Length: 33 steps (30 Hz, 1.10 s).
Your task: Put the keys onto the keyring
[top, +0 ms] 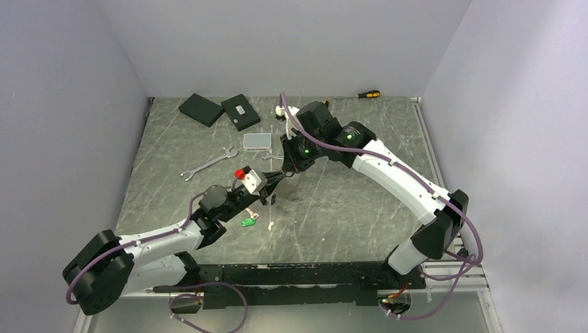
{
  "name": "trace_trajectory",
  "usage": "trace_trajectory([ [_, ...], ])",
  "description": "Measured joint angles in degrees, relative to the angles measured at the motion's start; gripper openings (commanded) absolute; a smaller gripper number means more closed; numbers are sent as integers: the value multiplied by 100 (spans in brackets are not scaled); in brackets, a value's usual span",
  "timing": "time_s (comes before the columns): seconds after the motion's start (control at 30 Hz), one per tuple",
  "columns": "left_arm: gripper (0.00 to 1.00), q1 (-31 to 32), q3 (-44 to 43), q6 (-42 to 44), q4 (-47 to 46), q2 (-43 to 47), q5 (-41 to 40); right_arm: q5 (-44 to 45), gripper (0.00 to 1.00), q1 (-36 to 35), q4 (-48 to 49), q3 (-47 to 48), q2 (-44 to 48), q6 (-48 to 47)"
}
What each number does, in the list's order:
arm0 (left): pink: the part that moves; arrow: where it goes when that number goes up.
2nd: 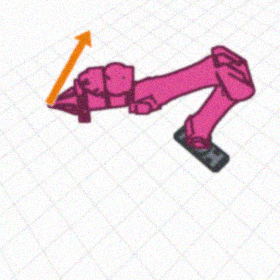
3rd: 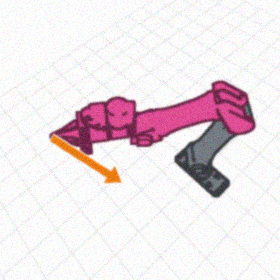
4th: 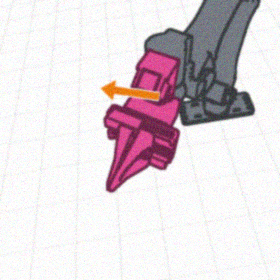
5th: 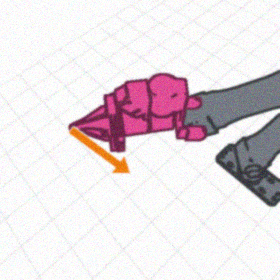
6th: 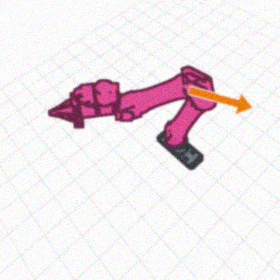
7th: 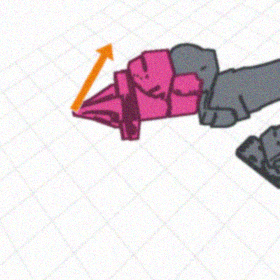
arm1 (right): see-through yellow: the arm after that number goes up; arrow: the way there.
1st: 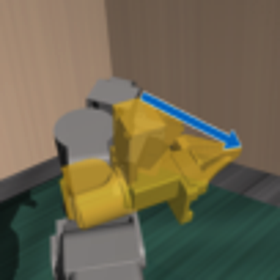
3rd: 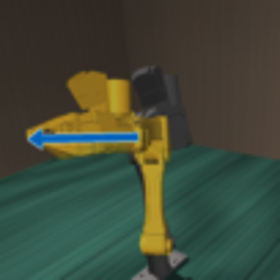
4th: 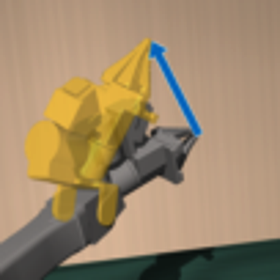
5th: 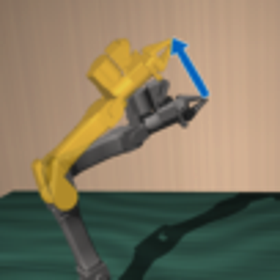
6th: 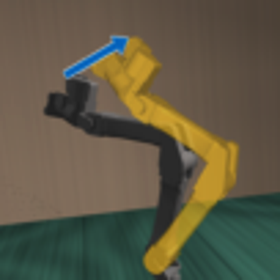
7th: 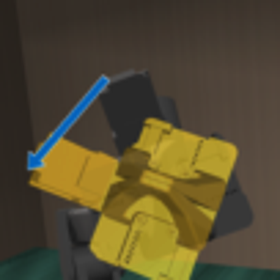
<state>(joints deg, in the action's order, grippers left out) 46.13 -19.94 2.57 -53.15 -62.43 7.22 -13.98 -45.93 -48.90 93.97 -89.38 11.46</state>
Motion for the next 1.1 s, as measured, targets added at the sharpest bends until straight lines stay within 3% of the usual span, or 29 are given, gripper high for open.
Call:
trace_trajectory([
  [0.27,0,271,-175,868,525,175,-103,-197,0,61,-514,236,-17,-125],
  [0.57,1,479,-387,1189,1276,258,-212,-354,0,114,-1097,509,-291,-387],
  [0.67,19,566,-431,1246,1530,326,-291,-376,0,125,-1244,551,-352,-468],
  [0.73,21,616,-433,1298,1633,389,-334,-435,0,138,-1292,551,-354,-492],
  [0.9,14,647,-433,1351,1722,422,-411,-564,0,223,-1368,560,-354,-494],
  [1.1,15,682,-433,1377,1493,243,-415,-612,0,264,-1394,562,-354,-494],
])
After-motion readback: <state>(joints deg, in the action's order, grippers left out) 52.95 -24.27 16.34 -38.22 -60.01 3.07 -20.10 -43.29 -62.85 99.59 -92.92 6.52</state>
